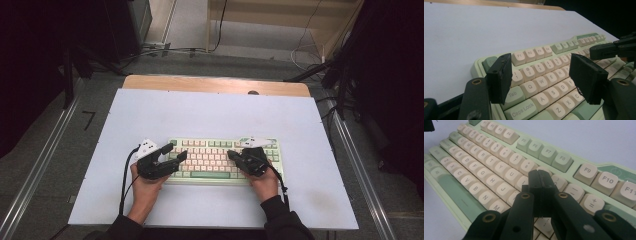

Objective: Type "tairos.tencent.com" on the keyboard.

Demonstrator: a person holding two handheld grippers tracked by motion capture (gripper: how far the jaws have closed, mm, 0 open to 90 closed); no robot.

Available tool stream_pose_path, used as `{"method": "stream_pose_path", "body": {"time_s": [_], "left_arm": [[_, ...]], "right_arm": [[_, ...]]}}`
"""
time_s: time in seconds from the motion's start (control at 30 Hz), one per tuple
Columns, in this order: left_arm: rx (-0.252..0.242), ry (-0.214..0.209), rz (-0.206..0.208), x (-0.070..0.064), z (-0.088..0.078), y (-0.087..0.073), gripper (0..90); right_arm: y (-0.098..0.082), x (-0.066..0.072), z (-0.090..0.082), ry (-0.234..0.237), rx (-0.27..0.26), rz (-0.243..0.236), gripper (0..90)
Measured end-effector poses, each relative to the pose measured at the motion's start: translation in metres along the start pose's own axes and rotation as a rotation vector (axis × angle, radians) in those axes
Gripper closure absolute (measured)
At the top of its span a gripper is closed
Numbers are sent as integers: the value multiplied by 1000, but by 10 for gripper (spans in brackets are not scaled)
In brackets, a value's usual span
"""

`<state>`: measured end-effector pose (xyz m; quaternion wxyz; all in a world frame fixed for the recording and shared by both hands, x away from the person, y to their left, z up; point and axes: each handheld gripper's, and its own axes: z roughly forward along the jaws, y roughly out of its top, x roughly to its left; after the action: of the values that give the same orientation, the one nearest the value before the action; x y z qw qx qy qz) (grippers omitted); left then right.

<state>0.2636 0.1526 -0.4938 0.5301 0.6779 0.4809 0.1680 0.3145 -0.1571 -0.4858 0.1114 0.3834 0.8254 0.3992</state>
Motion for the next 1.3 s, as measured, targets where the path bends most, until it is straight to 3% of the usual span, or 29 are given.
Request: {"method": "stream_pose_path", "body": {"time_s": [0.27,0.43,0.5,0.67,0.83,1.3], "left_arm": [[-2,-6,-3,-1,0,0,365],[-7,-4,-5,-1,-1,0,365],[-1,-4,-2,-1,-1,0,365],[-8,-7,1,-2,-1,0,365],[-8,-6,0,-2,-1,0,366],[-1,-9,0,-1,0,0,365]], "right_arm": [[-1,-1,3,-4,28,-5,873],[1,-3,-7,23,-30,29,823],[2,-4,-12,31,-55,43,755],[3,-8,-21,20,-94,75,471],[3,-13,-22,11,-79,103,346],[2,-11,-24,22,-79,127,332]]}}
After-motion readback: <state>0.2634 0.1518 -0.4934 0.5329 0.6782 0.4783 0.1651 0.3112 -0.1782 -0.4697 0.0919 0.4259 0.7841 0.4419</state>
